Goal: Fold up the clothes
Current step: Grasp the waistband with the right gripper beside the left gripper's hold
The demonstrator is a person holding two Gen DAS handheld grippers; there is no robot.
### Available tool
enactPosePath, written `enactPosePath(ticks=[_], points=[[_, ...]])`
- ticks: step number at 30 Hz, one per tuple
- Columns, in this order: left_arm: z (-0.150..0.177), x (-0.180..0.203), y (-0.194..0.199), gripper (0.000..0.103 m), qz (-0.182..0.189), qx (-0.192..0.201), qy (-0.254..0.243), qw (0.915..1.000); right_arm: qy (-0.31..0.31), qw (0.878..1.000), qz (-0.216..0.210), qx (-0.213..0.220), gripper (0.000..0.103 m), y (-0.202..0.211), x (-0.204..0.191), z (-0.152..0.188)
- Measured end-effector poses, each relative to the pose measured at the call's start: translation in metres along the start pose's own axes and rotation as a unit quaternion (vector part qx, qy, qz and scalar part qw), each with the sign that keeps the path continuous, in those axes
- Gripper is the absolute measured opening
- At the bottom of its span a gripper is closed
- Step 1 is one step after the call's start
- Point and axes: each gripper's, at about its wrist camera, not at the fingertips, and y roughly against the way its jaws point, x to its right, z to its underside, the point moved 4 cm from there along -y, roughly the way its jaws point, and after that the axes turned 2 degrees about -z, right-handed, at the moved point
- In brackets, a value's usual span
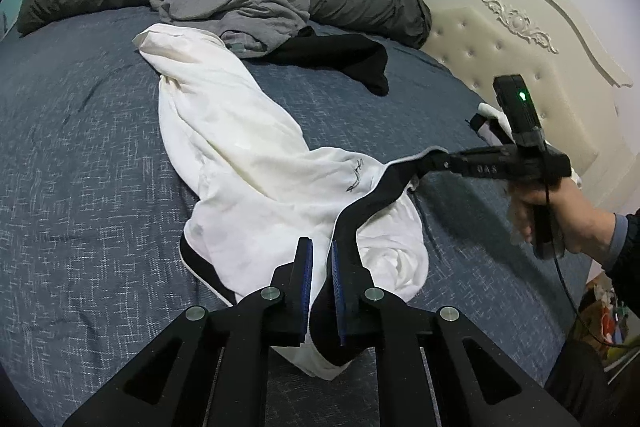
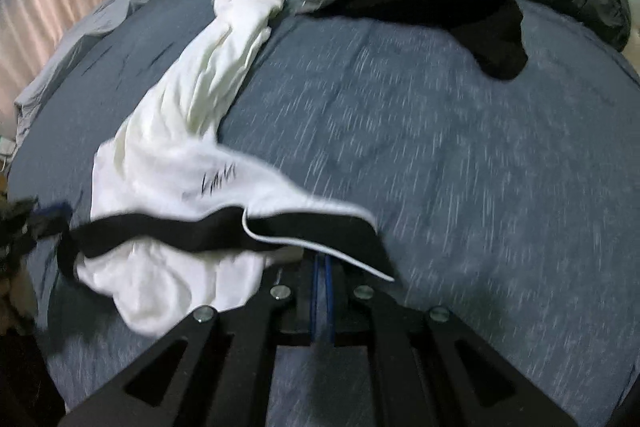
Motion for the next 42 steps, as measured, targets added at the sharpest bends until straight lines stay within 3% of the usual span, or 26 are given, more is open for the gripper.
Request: enactPosePath(ticks=[6,11,14,15,16,18,19,22,26,28,30,31,35,36,39,41,42], points=[[0.003,-0.004,0.0,0.011,-0.002,-0.002,0.004,1.0,-0.019,1.0,0.014,-0.005,0.003,-0.019,0.012,-0.015],[0.002,-0.003,0.001,0.011,-0.004,-0.001,0.002,1.0,-0.046,0.998,0.021,0.023,0.006,-0.013,0.022,-0.026],[0.002,-0.001,0.003,0.019,-0.001,0.001,0.002,1.0,-0.036,0.999,0.024,0.03,0.014,-0.013,0.022,-0.034],[0.002,-0.001,0.004,0.025,-0.001,0.002,0.002,1.0,-0.028,0.999,0.024,0.029,0.021,-0.015,0.021,-0.036],[0.001,-0.001,0.004,0.027,0.0,0.002,0.003,1.0,-0.014,0.999,0.023,0.021,0.034,-0.019,0.018,-0.037],[0.001,0.0,0.006,0.03,0.001,0.004,0.003,1.0,0.009,1.0,0.03,0.004,0.043,-0.027,0.013,-0.037],[0.0,0.0,0.006,0.031,0.001,0.005,0.003,1.0,0.019,0.999,0.035,-0.004,0.043,-0.032,0.012,-0.037],[0.0,0.001,0.005,0.05,0.006,0.001,0.002,1.0,0.049,0.997,0.047,-0.023,0.043,-0.041,0.007,-0.037],[0.003,0.006,-0.003,0.051,0.012,-0.013,-0.005,0.9998,0.087,0.994,0.063,-0.027,0.049,-0.039,0.008,-0.035],[0.004,0.005,-0.009,0.05,0.011,-0.022,-0.005,0.9997,0.099,0.993,0.06,-0.034,0.057,-0.038,0.011,-0.03],[0.006,0.003,-0.014,0.05,0.009,-0.031,-0.004,0.9995,0.111,0.991,0.058,-0.045,0.058,-0.04,0.012,-0.023],[0.007,0.002,-0.017,0.05,0.009,-0.036,-0.004,0.9993,0.119,0.99,0.058,-0.049,0.058,-0.041,0.013,-0.02],[0.01,-0.004,-0.023,0.024,0.01,-0.047,0.004,0.9988,0.129,0.989,0.054,-0.051,0.058,-0.044,0.01,-0.017],[0.01,-0.005,-0.023,0.017,0.01,-0.048,0.004,0.9988,0.119,0.991,0.046,-0.048,0.058,-0.044,0.012,-0.019],[0.009,-0.006,-0.021,0.009,0.011,-0.046,0.0,0.9989,0.067,0.997,-0.005,-0.027,0.057,-0.035,0.019,-0.025],[0.008,-0.008,-0.019,0.006,0.008,-0.045,-0.001,0.999,0.04,0.999,-0.028,-0.02,0.039,-0.029,0.027,-0.025],[0.007,-0.009,-0.018,0.005,0.006,-0.044,0.001,0.999,0.029,0.999,-0.031,-0.02,0.024,-0.027,0.03,-0.025]])
